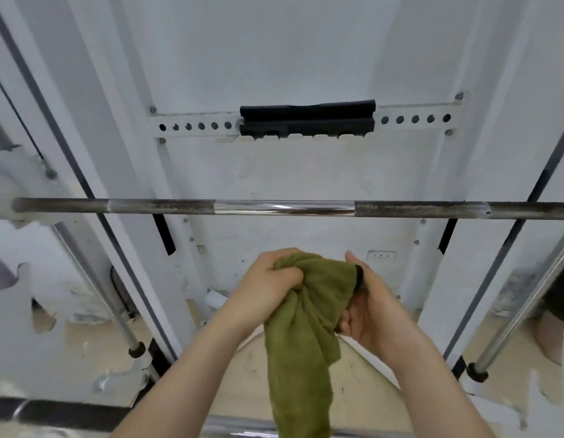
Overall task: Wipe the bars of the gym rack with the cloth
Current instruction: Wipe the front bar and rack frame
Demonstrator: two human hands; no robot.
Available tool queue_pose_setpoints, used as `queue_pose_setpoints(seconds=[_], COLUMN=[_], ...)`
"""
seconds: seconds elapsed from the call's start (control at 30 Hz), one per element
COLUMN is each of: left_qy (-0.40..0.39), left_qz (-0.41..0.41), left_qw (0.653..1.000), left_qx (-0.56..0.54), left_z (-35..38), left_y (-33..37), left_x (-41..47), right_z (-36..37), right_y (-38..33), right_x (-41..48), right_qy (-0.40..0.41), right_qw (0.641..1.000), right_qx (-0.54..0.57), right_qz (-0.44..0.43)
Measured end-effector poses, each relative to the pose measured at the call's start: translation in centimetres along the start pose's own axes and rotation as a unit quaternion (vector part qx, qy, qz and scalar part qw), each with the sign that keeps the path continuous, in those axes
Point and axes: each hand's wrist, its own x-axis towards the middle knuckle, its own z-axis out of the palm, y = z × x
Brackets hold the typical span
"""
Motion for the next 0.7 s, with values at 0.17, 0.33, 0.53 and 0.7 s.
queue_pose_setpoints(seconds=[0.17, 0.33, 0.53, 0.7], left_qy=[0.117, 0.189, 0.293, 0.186], left_qz=[-0.021, -0.024, -0.062, -0.133], left_qw=[0.967, 0.943, 0.954, 0.971], left_qx=[-0.227, -0.271, 0.018, 0.069], left_z=[-1.4, -2.3, -5.1, -8.3], left_y=[1.0, 1.6, 2.0, 3.2], left_x=[-2.1, -4.2, -9.1, -14.5], right_z=[1.4, 3.2, 6.1, 10.9], right_y=[-0.4, -0.4, -3.4, -4.5], right_x=[0.8, 0.7, 1.3, 0.7], right_qy=[-0.123, -0.205, -0.072, -0.194], right_qw=[0.984, 0.954, 0.859, 0.953], right_qx=[-0.106, -0.174, -0.379, -0.071], right_qz=[-0.071, -0.131, -0.338, -0.221])
